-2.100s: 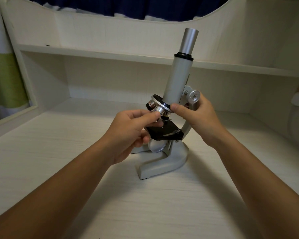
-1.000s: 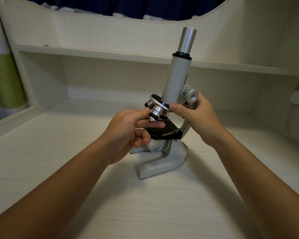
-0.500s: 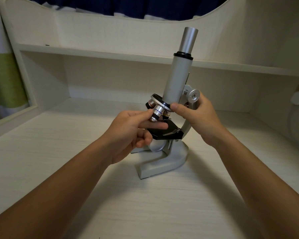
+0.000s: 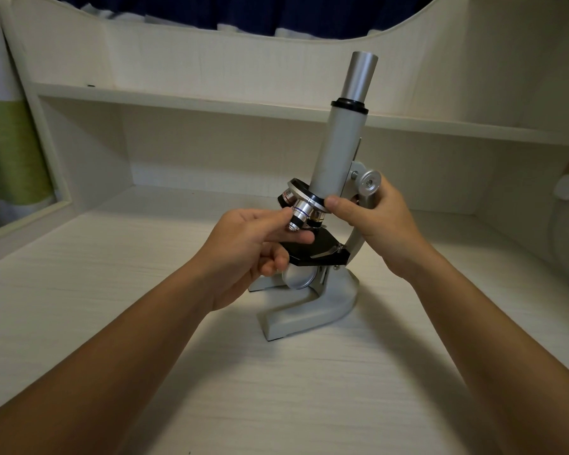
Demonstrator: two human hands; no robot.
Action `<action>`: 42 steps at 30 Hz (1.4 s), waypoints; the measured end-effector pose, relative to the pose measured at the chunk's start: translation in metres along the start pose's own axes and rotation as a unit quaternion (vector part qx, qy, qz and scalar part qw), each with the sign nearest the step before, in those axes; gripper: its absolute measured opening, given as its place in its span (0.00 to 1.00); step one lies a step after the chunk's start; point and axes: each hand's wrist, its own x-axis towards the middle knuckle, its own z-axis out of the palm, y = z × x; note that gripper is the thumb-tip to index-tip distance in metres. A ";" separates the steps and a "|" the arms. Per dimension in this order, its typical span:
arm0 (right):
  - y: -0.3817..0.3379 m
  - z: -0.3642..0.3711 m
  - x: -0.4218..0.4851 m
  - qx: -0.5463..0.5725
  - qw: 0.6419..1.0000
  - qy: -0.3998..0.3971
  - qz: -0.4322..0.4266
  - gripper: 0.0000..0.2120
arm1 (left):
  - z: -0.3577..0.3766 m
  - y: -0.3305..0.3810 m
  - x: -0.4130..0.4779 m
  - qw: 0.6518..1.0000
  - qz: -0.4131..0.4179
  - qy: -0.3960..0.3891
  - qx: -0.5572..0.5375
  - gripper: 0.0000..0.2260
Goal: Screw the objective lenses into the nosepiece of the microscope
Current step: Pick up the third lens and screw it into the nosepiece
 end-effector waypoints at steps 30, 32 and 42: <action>0.001 0.000 0.001 -0.007 1.000 -0.007 0.007 0.33 | -0.005 -0.002 0.002 0.999 0.029 0.015 0.040 0.13; 0.001 0.000 0.000 -0.004 1.000 -0.008 0.007 0.32 | -0.005 -0.001 0.001 0.999 0.017 0.007 0.046 0.10; 0.000 0.000 0.000 -0.009 1.000 -0.007 0.006 0.33 | -0.004 -0.001 0.001 0.998 0.018 0.004 0.052 0.08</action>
